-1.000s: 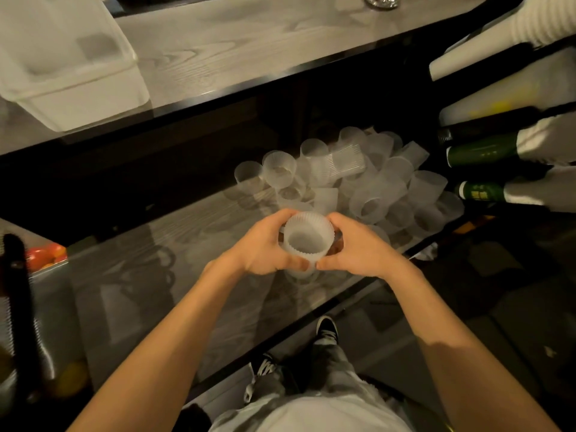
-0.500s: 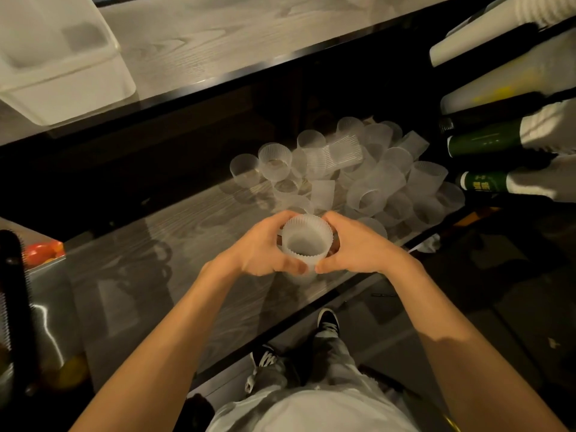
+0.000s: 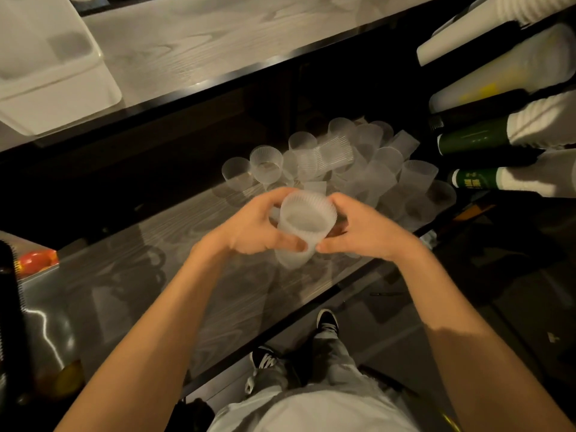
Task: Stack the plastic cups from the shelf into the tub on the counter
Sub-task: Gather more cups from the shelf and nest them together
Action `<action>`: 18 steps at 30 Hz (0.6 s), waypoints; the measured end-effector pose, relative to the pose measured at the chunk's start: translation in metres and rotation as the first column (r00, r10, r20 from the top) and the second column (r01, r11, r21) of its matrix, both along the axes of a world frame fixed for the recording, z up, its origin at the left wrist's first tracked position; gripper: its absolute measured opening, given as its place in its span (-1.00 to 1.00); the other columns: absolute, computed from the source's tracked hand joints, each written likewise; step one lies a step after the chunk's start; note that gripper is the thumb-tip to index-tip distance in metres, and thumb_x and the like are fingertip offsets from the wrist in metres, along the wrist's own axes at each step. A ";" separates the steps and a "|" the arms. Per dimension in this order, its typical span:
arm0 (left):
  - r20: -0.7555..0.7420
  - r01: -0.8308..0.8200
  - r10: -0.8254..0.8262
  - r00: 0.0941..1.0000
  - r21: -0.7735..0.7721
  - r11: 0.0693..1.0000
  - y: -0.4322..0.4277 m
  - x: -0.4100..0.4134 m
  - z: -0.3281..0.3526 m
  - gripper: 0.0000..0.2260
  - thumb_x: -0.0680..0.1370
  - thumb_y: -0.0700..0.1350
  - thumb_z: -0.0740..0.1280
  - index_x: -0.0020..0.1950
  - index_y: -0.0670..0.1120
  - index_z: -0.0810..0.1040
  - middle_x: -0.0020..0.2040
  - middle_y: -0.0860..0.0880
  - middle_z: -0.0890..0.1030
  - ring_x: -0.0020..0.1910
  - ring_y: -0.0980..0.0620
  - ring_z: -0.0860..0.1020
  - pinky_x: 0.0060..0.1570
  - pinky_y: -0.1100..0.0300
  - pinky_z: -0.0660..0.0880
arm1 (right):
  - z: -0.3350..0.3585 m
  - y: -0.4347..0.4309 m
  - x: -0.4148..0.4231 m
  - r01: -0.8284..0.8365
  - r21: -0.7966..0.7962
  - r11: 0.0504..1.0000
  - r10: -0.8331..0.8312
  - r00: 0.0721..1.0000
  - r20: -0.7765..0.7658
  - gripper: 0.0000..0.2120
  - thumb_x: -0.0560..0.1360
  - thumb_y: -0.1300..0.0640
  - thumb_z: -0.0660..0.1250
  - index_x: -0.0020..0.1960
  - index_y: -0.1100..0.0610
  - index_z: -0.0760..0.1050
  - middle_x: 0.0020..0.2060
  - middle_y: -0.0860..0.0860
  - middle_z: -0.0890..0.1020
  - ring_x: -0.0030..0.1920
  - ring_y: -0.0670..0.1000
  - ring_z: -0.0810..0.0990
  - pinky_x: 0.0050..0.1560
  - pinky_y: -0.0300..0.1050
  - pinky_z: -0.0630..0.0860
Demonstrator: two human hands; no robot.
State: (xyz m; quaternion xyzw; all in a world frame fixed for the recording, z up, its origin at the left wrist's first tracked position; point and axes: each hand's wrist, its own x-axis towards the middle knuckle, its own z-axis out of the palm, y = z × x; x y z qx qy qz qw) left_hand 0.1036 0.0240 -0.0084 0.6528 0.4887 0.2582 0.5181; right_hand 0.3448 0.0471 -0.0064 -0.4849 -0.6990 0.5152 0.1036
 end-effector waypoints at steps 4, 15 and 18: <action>0.058 -0.010 0.007 0.998 0.045 0.999 0.012 0.018 0.013 -0.32 0.37 -0.23 0.64 0.43 0.03 0.50 0.31 0.07 0.57 0.31 0.07 0.56 0.21 -0.04 0.61 | 0.022 0.014 0.018 0.011 0.023 1.000 -0.011 1.000 -0.013 -0.38 0.29 0.00 0.63 0.27 -0.06 0.45 0.21 -0.13 0.64 0.21 -0.11 0.64 0.22 0.11 0.62; 0.065 -0.014 0.013 0.998 0.003 1.000 0.016 0.043 -0.026 -0.27 0.33 -0.26 0.63 0.45 -0.01 0.48 0.31 0.03 0.58 0.29 0.06 0.57 0.32 0.04 0.54 | 0.005 0.003 0.028 0.037 0.113 0.993 -0.057 0.982 0.180 -0.48 0.40 0.09 0.59 0.25 -0.01 0.41 0.13 -0.15 0.57 0.04 -0.07 0.64 0.09 0.02 0.62; 0.046 -0.026 0.026 0.999 0.001 1.000 0.016 0.044 -0.035 -0.27 0.33 -0.27 0.62 0.46 0.00 0.48 0.30 0.04 0.58 0.29 0.07 0.56 0.32 0.11 0.49 | -0.003 0.002 0.023 0.035 0.146 0.989 -0.062 0.980 0.187 -0.49 0.41 0.11 0.58 0.25 0.01 0.40 0.10 -0.10 0.58 0.03 -0.07 0.62 0.05 -0.04 0.61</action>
